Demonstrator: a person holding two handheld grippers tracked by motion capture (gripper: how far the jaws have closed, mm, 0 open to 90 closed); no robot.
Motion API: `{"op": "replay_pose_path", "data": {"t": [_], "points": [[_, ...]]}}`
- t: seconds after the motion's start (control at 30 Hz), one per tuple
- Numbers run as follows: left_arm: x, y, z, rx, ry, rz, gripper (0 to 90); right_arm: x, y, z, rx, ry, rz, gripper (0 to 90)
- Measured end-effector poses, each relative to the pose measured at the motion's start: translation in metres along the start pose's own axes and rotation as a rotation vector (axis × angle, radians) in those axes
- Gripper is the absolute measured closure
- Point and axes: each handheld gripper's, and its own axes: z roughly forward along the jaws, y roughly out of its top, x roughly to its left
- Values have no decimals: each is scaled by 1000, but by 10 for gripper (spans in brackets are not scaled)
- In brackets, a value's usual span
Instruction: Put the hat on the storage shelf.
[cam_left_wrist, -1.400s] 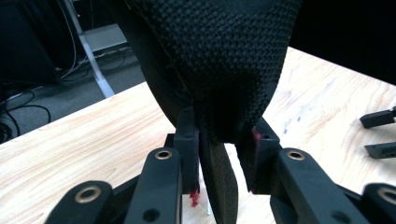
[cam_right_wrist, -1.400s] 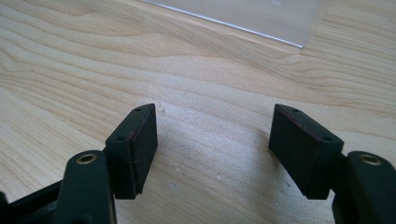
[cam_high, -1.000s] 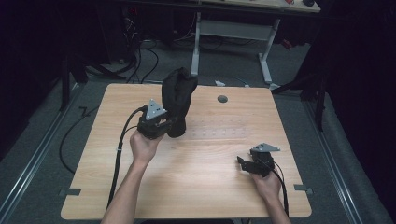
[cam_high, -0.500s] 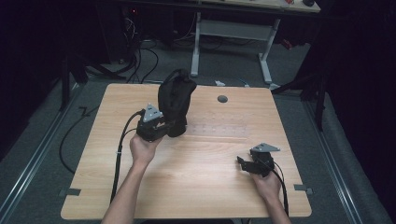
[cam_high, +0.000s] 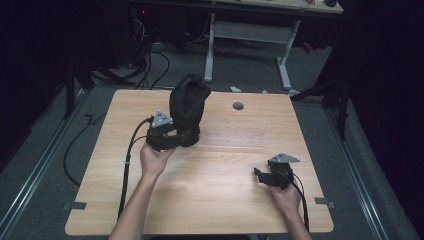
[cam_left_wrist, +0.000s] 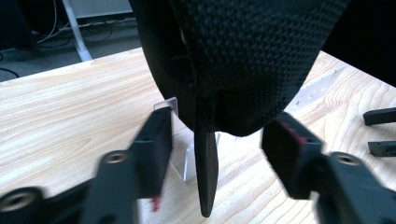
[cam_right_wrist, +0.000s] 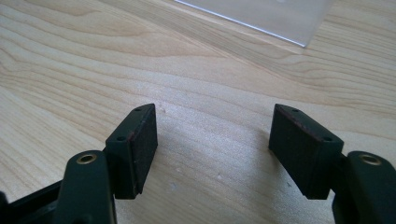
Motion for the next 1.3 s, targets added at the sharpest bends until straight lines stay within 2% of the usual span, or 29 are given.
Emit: {"op": "replay_pose_path", "data": {"t": [0.23,0.37,0.53,0.7,0.93,1.03,1.2,1.3], "points": [[1,3,-6,-23,7,-21,240,0,0,0,0,0,0,326],[2,4,-10,-7,-7,-38,205,0,0,0,0,0,0,326],[3,5,-16,6,-12,-47,202,0,0,0,1,0,0,326],[5,6,-23,-1,-18,-66,216,0,0,0,1,0,0,326],[9,7,-35,2,-12,-63,241,0,0,0,2,0,1,326],[12,4,-42,22,-16,-78,277,0,0,0,1,0,0,326],[16,-4,-54,46,-2,-72,308,0,0,0,1,0,0,326],[18,-6,-62,34,-1,-86,318,0,0,0,1,0,-1,326]]}}
